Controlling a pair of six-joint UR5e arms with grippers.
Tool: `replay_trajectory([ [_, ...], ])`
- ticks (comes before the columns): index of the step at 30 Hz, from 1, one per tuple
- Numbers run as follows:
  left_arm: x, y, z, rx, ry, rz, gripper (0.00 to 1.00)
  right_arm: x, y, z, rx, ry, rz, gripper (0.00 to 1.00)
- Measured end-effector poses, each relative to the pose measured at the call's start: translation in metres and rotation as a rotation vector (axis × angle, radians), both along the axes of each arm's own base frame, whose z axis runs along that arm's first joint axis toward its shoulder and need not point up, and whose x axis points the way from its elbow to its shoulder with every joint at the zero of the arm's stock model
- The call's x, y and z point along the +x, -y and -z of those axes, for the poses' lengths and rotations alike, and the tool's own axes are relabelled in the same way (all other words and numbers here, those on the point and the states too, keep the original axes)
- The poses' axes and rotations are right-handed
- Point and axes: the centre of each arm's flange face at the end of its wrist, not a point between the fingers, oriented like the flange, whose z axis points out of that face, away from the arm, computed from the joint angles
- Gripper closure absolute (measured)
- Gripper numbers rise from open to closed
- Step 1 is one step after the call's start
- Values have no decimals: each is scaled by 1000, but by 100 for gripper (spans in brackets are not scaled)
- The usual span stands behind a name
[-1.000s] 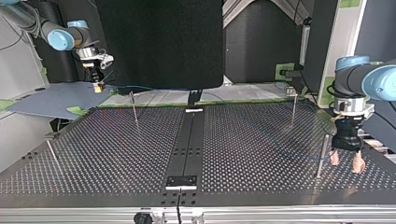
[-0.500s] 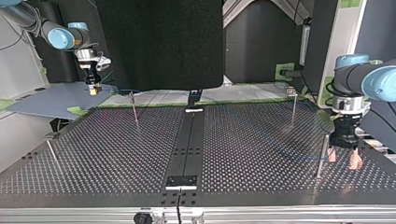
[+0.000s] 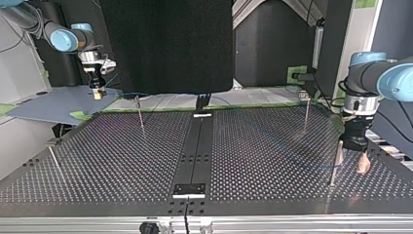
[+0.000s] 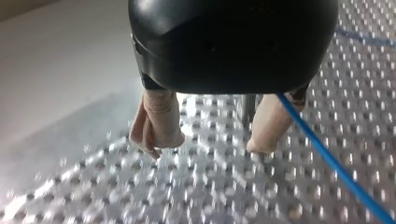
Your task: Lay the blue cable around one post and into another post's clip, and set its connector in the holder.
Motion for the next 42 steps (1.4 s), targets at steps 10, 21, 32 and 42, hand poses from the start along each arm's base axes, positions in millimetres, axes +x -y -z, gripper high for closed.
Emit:
replay_trajectory([
  [10, -14, 11, -15, -49, 45, 43, 0, 0, 0, 0, 0, 0, 0, 100],
  [21, -22, 13, -7, -2, -36, -9, 0, 0, 0, 0, 0, 0, 0, 100],
  [32, -34, 16, -14, 38, -62, -35, 0, 0, 0, 0, 1, 0, 0, 100],
  [42, -54, 30, -25, 53, -57, -30, 0, 0, 0, 0, 3, 0, 0, 100],
])
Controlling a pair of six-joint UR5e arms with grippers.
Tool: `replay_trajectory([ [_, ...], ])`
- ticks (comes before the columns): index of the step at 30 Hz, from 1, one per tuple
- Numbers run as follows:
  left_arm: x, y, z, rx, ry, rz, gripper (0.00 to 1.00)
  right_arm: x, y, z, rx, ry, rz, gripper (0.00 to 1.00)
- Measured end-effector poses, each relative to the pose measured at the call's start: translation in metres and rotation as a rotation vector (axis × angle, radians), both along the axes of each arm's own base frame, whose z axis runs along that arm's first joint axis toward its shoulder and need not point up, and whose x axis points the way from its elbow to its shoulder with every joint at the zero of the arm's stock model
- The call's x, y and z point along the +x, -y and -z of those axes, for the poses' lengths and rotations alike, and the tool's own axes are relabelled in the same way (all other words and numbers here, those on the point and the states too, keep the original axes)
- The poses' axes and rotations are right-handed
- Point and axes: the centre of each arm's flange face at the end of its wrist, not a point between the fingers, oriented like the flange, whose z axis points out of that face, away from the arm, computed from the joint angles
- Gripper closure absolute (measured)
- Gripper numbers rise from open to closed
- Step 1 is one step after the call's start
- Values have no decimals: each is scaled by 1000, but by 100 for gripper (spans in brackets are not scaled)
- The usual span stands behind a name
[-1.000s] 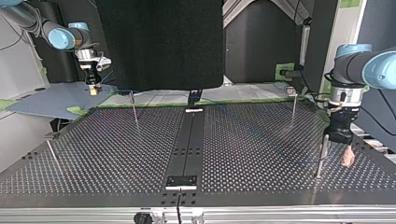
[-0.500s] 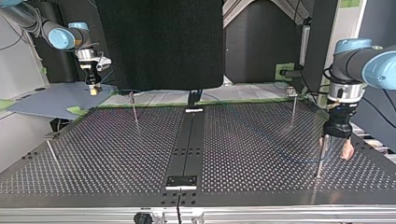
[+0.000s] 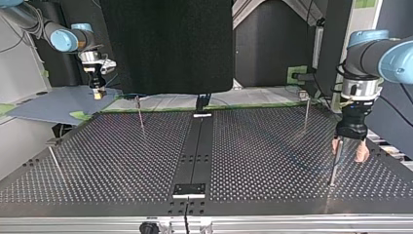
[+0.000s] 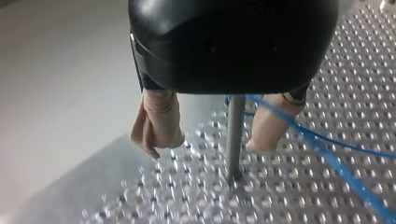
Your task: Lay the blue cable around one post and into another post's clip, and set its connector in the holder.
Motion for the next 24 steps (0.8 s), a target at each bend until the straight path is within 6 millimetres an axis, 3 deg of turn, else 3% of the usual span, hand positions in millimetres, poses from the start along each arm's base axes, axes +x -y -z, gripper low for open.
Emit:
replay_trajectory([
  [24, -38, 30, -24, 7, 20, 45, 0, 1, 0, 0, 0, 0, -1, 100],
])
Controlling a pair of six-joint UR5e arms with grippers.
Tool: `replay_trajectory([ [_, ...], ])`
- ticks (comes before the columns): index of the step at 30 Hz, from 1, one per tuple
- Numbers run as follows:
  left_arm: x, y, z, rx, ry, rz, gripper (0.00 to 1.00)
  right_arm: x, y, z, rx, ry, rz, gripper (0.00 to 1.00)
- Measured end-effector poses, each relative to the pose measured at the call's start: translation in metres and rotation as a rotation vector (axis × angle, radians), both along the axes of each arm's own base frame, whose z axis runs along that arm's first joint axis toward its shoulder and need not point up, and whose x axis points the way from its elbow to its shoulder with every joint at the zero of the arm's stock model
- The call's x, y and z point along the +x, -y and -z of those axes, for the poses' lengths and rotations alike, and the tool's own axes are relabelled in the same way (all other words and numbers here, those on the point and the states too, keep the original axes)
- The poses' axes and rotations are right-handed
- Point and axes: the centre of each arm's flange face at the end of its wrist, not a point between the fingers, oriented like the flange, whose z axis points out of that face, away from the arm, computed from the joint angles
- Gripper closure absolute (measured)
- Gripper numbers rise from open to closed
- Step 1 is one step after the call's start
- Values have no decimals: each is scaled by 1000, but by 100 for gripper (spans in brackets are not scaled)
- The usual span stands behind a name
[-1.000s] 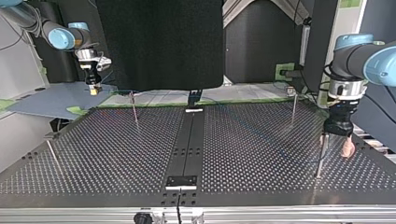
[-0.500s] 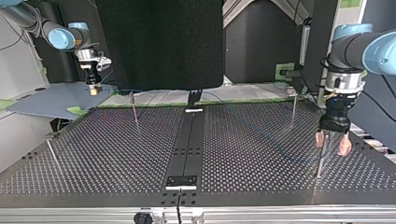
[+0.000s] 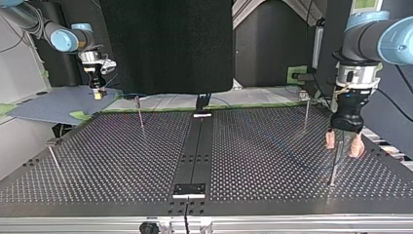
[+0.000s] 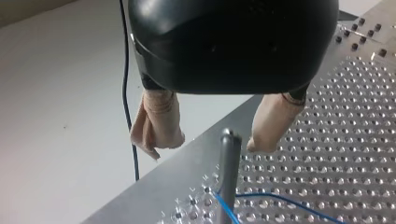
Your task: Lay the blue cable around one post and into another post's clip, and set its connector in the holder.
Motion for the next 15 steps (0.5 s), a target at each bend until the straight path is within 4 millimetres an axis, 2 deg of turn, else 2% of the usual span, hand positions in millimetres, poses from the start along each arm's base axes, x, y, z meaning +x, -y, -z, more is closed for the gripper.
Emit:
replay_trajectory([
  [8, -15, 2, -19, 36, 0, -8, 0, 0, 0, 0, 0, 2, -1, 100],
  [15, -8, -5, -30, 83, -28, -45, 0, 0, 0, -1, -1, 9, -4, 100],
])
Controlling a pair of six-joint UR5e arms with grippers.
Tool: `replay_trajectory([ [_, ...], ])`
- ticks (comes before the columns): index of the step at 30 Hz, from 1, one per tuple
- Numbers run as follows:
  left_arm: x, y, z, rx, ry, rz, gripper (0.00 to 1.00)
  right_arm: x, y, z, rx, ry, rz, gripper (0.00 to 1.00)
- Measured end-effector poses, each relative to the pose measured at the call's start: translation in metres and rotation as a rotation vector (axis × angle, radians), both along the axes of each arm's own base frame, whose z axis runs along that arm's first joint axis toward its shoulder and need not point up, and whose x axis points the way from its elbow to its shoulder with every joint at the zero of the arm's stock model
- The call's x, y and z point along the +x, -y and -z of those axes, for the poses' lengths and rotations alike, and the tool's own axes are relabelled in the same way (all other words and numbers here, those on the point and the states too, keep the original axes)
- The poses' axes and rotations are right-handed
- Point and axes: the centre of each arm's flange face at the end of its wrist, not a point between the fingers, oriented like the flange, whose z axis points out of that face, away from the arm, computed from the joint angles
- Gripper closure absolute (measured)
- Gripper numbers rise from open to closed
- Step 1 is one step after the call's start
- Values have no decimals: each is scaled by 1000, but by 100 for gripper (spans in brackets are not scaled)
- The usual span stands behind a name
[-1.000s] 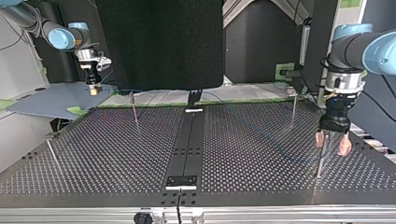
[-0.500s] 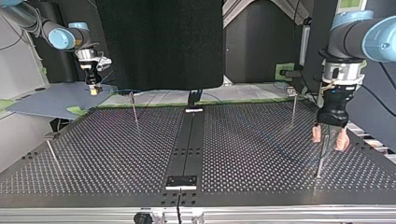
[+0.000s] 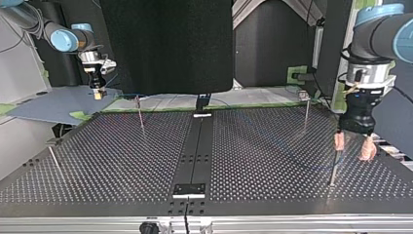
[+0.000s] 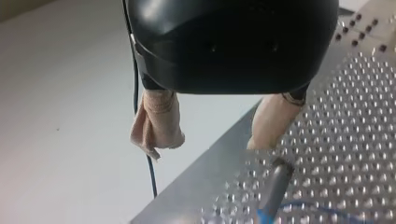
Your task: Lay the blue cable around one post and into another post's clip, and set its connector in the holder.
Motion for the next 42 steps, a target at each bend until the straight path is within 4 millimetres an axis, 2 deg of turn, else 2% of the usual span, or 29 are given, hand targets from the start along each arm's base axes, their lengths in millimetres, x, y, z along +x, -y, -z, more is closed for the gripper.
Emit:
replay_trajectory([
  [3, 7, -4, -2, 23, -23, -27, 0, 0, 0, 0, 0, 3, 0, 100],
  [8, 8, -10, -21, 73, -32, -82, 0, 0, 1, 0, 1, 6, -1, 100],
  [14, -1, -14, -52, 129, -15, -137, 0, 0, 0, 0, 4, 7, 0, 100],
  [22, -15, -8, -87, 204, -1, -139, 0, 1, 0, 0, 6, 8, 1, 100],
  [27, -19, -5, -79, 234, -53, -132, 0, 1, 1, 0, 5, 12, 1, 100],
  [34, -22, -4, -45, 270, -176, -129, 0, 1, 1, -1, 3, 15, -2, 100],
  [42, -26, 0, -37, 326, -232, -109, 0, 1, 1, -1, 0, 18, -2, 100],
])
